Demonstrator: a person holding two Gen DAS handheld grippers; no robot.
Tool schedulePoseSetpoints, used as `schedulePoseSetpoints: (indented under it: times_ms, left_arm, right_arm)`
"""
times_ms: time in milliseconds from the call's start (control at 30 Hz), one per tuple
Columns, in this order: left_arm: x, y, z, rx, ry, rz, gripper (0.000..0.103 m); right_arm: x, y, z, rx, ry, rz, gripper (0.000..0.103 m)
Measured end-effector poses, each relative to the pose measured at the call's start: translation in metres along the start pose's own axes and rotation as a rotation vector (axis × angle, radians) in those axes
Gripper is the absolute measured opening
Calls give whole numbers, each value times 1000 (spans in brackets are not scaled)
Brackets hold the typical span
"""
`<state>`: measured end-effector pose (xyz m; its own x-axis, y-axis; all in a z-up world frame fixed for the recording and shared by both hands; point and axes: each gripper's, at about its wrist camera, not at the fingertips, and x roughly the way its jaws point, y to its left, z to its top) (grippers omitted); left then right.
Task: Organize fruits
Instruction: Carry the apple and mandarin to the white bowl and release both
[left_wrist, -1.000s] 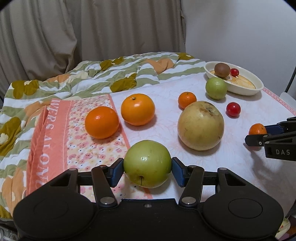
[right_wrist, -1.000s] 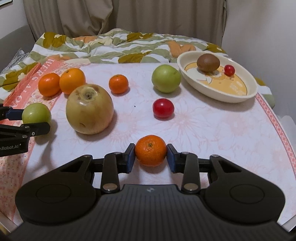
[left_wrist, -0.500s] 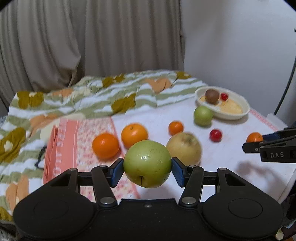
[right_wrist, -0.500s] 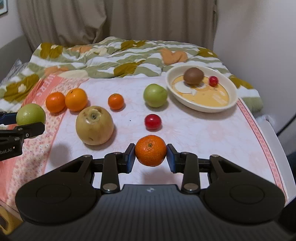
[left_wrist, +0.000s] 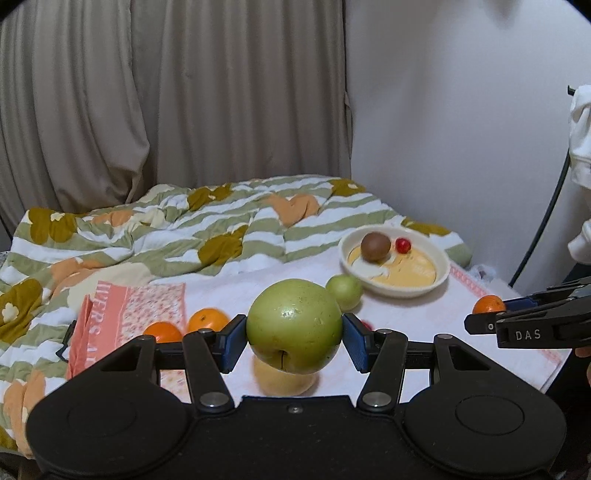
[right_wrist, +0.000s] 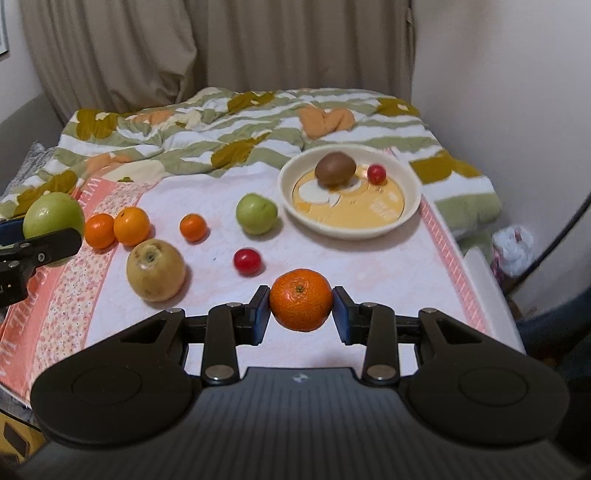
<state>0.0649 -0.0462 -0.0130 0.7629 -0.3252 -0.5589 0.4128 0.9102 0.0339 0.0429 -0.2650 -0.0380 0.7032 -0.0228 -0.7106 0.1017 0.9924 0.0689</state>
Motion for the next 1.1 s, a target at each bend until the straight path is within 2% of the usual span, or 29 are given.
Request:
schedulePoseSetpoints:
  times_ms: [300,600,833,1100]
  left_arm:
    - [19,-65,36,-63,-43,83,60]
    - [73,-118,68,-113,-26,127,60]
    - [129,-147,81,-102,31,109,60]
    - [197,-164,73,-37,155,37,60]
  right_arm:
    - [3,-73,40,-105,-50,83,51]
    - [45,-137,81,-162,-47,136,51]
    - [86,-168,101,-151,-12,136,51]
    - [125,-183,115,-117,31,111,51]
